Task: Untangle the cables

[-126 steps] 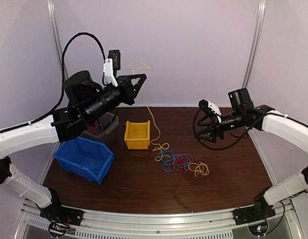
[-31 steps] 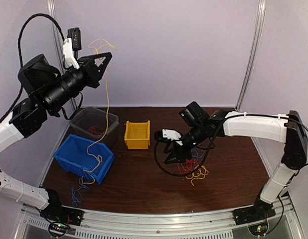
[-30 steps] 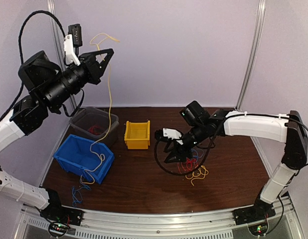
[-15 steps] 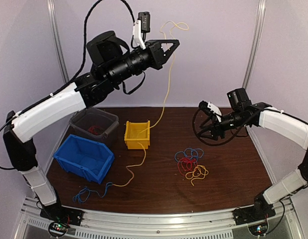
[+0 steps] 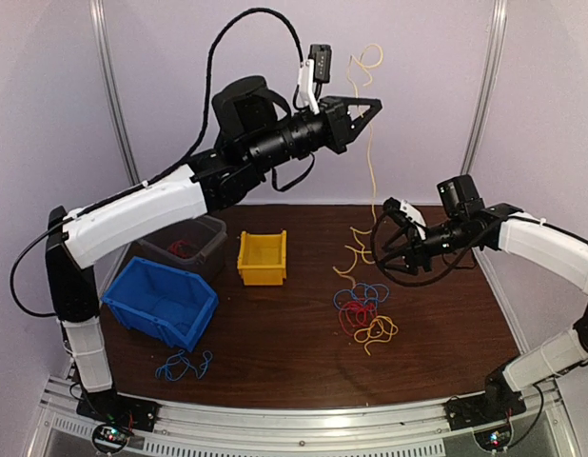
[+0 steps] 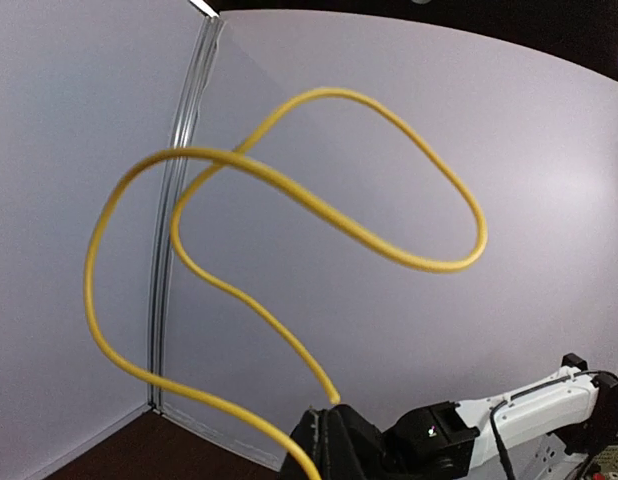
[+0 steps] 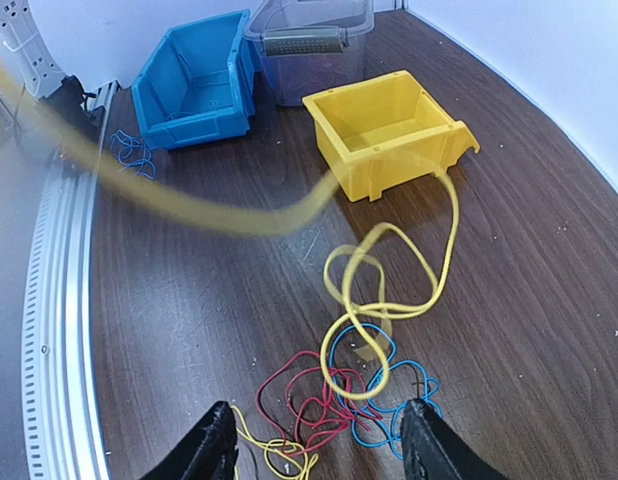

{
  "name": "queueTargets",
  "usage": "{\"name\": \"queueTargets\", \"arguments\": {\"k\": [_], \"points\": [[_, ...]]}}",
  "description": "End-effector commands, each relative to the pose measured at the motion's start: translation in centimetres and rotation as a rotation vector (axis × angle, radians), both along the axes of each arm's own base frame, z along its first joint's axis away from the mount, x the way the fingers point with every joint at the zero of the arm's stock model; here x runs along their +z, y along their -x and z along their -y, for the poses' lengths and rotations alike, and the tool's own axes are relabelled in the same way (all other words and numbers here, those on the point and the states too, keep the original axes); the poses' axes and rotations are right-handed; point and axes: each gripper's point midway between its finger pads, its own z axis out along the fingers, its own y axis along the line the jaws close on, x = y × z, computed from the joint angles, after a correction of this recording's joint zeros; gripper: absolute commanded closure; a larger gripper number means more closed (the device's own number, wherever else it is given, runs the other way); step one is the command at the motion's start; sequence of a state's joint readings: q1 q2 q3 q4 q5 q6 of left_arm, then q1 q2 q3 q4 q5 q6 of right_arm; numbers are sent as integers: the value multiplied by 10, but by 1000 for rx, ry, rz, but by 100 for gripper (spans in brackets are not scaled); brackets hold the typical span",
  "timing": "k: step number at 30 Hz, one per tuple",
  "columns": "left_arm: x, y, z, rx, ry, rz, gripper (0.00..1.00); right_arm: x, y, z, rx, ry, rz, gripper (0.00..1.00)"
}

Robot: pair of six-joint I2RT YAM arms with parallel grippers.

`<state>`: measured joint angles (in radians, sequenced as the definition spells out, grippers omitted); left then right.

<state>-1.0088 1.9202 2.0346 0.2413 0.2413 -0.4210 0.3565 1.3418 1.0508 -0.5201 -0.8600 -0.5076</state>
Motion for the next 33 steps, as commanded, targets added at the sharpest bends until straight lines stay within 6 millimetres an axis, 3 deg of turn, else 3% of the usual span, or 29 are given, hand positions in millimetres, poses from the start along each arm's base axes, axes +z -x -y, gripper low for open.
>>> {"name": "queueTargets", "arguments": {"k": [1,6,13,17,23,29,33], "points": [[-39,-5,-6,39,-32,-31,100,5,5,8,-5,-2,31,43],[-67,-12,-18,126,-95,-23,100,0,8,16,-24,3,38,43],[-69,-24,-31,253,-182,43,100,-12,9,16,-30,10,-1,42],[-51,-20,-46,294,-185,95,100,-12,0,17,-59,10,32,37],[-21,-30,-75,440,-210,168,100,3,-17,7,-61,-37,22,34],[6,-34,-97,530,-201,210,100,-17,-14,5,-46,-35,-31,34],[18,-39,-105,576,-211,237,100,-26,-16,17,-109,10,43,35]]}}
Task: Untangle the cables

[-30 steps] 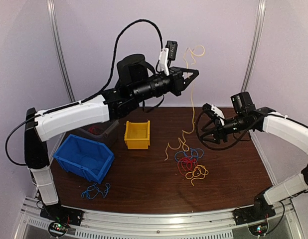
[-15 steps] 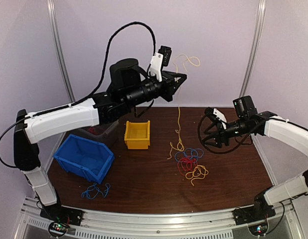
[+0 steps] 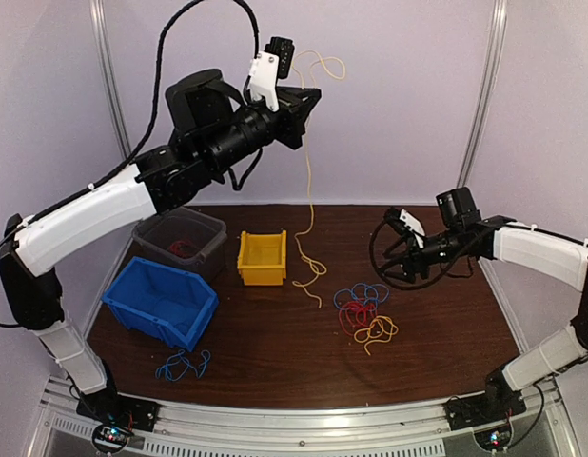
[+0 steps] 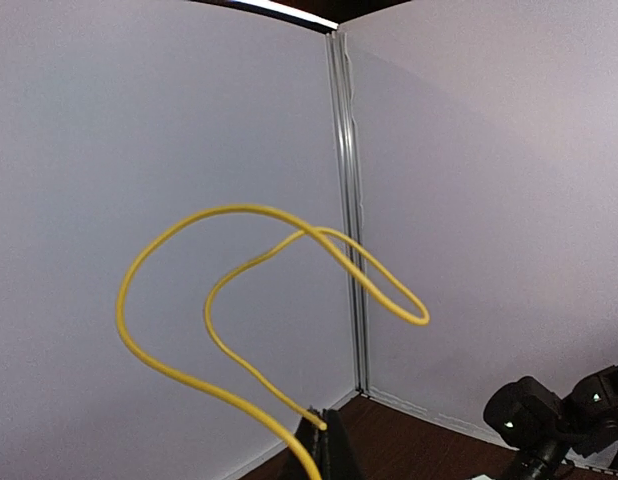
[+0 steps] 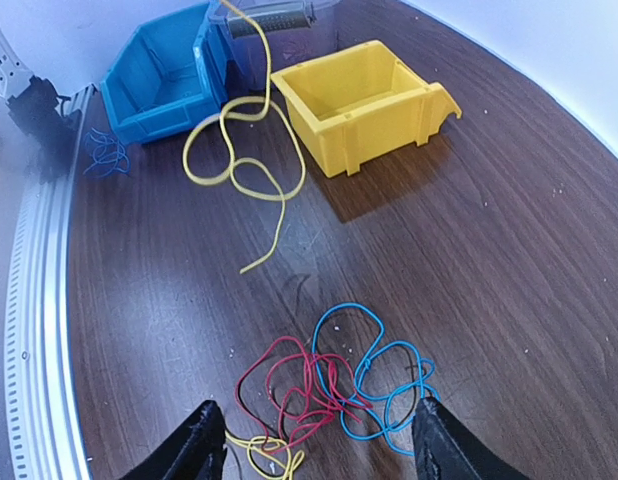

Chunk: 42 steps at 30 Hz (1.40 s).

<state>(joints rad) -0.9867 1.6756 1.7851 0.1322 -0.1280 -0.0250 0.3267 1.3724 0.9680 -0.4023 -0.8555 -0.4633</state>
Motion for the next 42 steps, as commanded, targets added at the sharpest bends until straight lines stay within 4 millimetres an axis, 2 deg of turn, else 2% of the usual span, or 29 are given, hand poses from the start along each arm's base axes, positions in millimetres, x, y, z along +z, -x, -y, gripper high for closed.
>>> {"name": "queueTargets", "arguments": {"k": [1,5,13,17,20,22,26,32,36,42], "points": [[31,-5,-24,93,-1,68,100,5,-7,15,-84,27,98,35],[43,-16,-33,150,-13,73,100,18,-14,30,-165,17,165,35],[71,-39,-63,247,-1,92,100,12,-17,43,-184,7,136,34],[77,-52,-78,281,12,99,100,14,-16,46,-188,4,143,34],[73,-62,-86,308,17,94,100,15,-17,47,-189,-1,143,34],[63,-69,-88,321,4,83,100,15,-16,48,-187,-7,140,34],[60,-76,-97,354,16,89,100,15,-16,49,-187,-12,137,34],[36,-96,-104,370,-4,44,100,13,-15,49,-181,-16,123,34],[22,-100,-105,383,-29,32,100,12,-15,49,-179,-20,116,34],[10,-104,-106,384,-40,-3,100,16,-17,51,-183,-2,106,34]]}}
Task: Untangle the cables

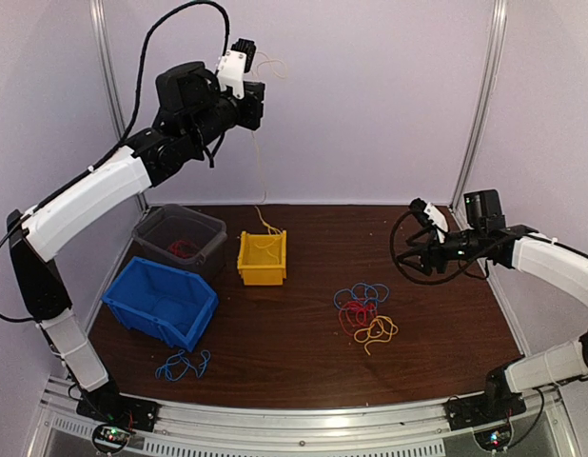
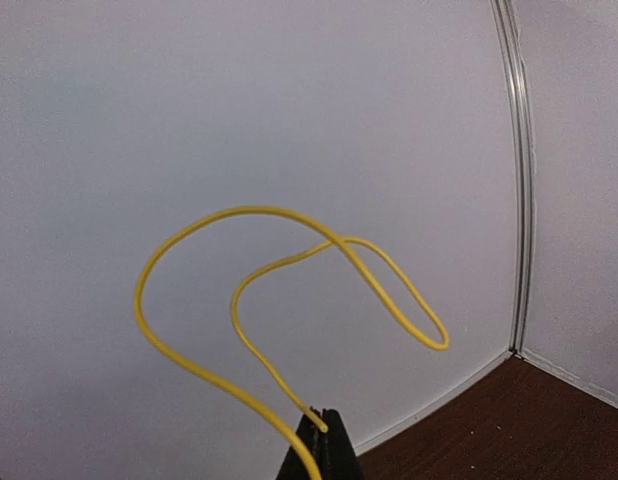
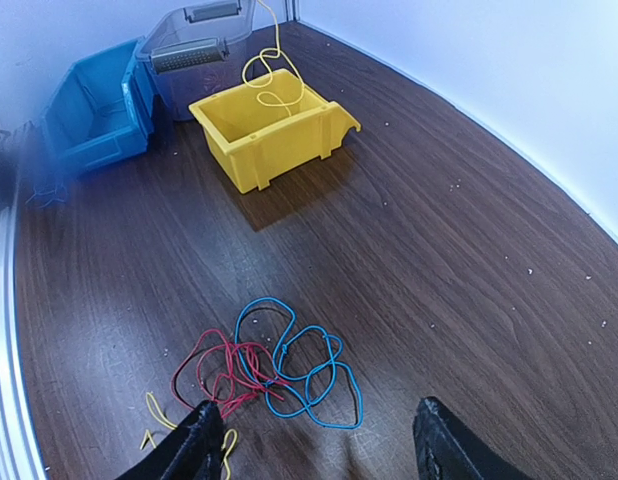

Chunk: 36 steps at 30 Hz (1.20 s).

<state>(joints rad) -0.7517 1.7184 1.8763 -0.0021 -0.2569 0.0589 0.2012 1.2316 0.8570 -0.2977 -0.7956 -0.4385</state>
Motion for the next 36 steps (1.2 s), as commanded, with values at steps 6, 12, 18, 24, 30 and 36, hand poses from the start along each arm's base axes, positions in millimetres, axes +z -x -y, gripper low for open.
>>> {"name": "queueTargets", "arguments": {"k": [6,12,18,24,30,36], "points": [[-27,-3,-6,-2,16,-60,100,-21,1,15,-18,129,-56,34],[-75,1,-20,51,-38,-126,100,-49,9,20,-32,154,-126,34],[-120,-4,-16,29,-90,-180,100,-56,0,19,-37,162,-164,33],[-179,-23,5,-35,-73,-332,100,-61,-5,11,-6,133,-202,33],[-209,-41,17,-130,-16,-408,100,-60,-1,8,9,108,-202,33],[-252,-62,6,-93,-18,-495,100,-61,5,9,14,104,-182,33]]}}
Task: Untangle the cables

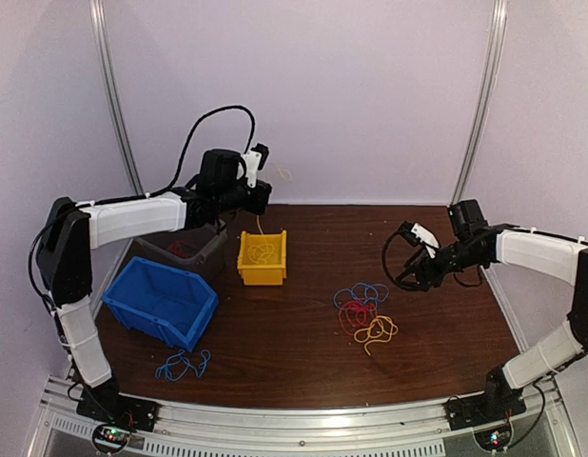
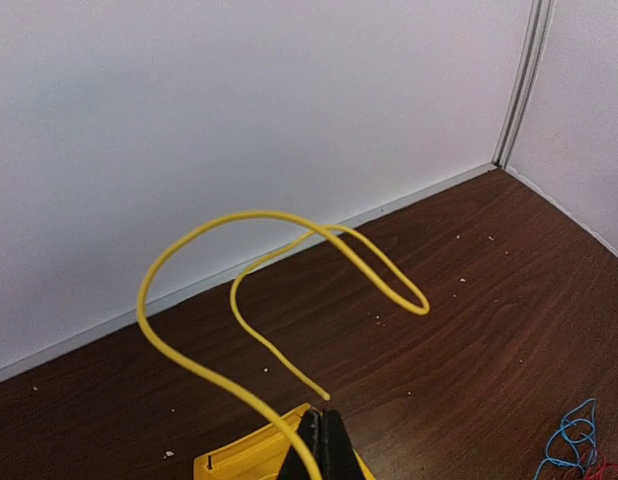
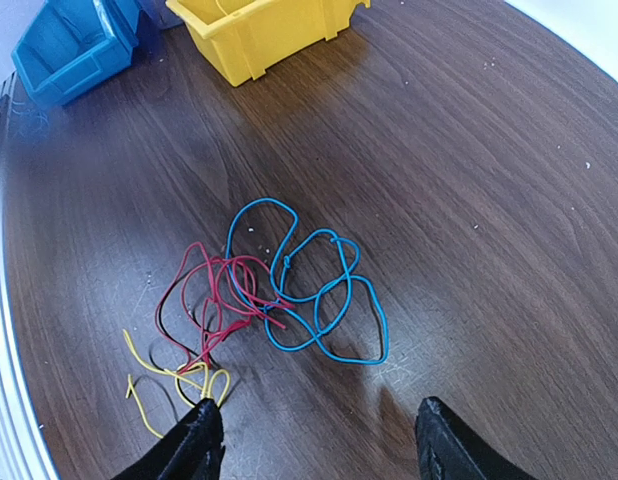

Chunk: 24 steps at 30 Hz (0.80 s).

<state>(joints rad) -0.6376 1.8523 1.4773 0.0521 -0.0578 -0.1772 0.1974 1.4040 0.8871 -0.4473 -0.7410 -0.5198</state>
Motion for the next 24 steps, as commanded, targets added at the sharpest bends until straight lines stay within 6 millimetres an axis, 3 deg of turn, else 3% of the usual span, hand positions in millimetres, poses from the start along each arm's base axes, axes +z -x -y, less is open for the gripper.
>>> {"name": "queueTargets", "arguments": {"k": [1,8,9,14,19,24], "points": [[-6,-9,2,-14,67,-20,100,9,4,-1,10,-30,42,33],[-46,0,0,7,67,-184,100,11,5,-4,27,-45,52,33],[-59,6,-3,12,54,-228,100,12,5,-4,28,-46,57,33],[-87,22,-11,51,74,-339,100,17,7,-5,36,-57,72,33],[-102,33,-20,111,60,-404,100,22,11,-5,40,-64,85,33],[-100,21,-22,162,46,-402,100,24,13,-4,36,-64,98,33]]}}
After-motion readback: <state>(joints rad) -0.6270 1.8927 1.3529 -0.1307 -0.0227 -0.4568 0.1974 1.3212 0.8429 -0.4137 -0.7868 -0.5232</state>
